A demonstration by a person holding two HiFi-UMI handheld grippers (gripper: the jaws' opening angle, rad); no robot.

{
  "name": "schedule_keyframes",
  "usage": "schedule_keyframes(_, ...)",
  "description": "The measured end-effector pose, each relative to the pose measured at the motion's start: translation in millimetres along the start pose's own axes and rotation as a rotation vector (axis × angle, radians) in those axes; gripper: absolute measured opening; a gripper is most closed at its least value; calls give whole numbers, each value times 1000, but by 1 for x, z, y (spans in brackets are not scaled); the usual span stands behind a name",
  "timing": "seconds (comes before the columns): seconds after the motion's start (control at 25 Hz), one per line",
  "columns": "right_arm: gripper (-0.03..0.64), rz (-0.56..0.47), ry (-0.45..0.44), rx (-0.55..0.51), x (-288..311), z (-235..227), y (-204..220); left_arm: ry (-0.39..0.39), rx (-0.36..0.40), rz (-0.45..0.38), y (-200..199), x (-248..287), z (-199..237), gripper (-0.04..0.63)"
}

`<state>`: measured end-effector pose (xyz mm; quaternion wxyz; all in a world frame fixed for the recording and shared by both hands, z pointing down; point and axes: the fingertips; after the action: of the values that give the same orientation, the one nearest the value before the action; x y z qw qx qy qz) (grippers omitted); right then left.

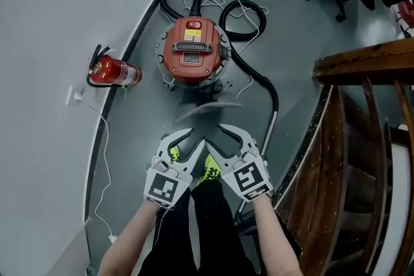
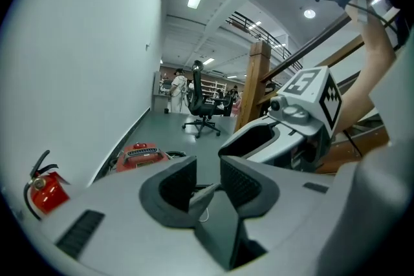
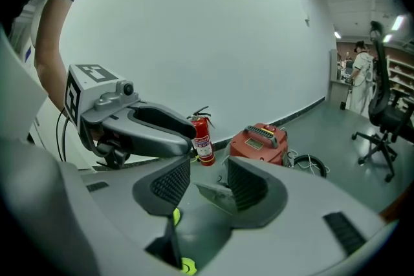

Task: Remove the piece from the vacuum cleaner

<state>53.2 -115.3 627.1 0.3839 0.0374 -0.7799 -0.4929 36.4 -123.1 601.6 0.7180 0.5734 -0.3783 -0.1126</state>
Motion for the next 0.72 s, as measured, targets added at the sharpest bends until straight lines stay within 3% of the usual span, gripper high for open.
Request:
schedule_keyframes(0.32, 202, 45, -13, -12, 26, -19, 30, 21, -10, 63, 43, 26, 8, 133)
schedule_keyframes(0.56, 215, 84, -32, -28, 50, -33, 50, 51, 35, 111, 75, 42, 15, 141)
schedule_keyframes(0.72, 230, 124, -44, -53, 63, -41, 66, 53, 39, 135, 98, 55, 24, 187)
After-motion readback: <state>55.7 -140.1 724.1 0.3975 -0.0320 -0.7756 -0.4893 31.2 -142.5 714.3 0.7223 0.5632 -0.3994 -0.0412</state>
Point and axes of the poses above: the fingertips, and each gripper's own axes: x forward along the fingers, z to its left, y out of its underside, and after that the axes turned 6 degrees about -y, right-handed
